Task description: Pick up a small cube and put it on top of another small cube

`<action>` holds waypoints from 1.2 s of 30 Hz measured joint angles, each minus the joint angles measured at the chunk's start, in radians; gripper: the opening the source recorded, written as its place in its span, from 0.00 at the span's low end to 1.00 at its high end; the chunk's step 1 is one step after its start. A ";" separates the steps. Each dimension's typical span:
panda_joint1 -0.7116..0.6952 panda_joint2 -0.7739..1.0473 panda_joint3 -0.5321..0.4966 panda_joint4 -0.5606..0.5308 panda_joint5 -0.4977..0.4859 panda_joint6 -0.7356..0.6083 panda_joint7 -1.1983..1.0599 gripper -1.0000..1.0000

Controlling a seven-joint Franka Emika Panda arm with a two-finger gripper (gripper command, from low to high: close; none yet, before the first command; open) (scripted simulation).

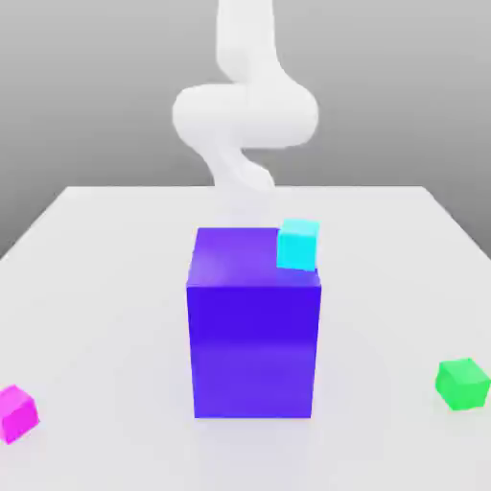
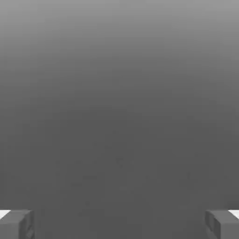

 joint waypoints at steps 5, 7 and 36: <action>-0.023 0.185 -0.083 -0.011 0.019 0.062 -0.030 0.50; -0.032 0.257 -0.116 -0.016 0.030 0.087 -0.045 0.50; -0.363 1.200 -0.222 -0.023 0.349 0.456 -0.345 0.00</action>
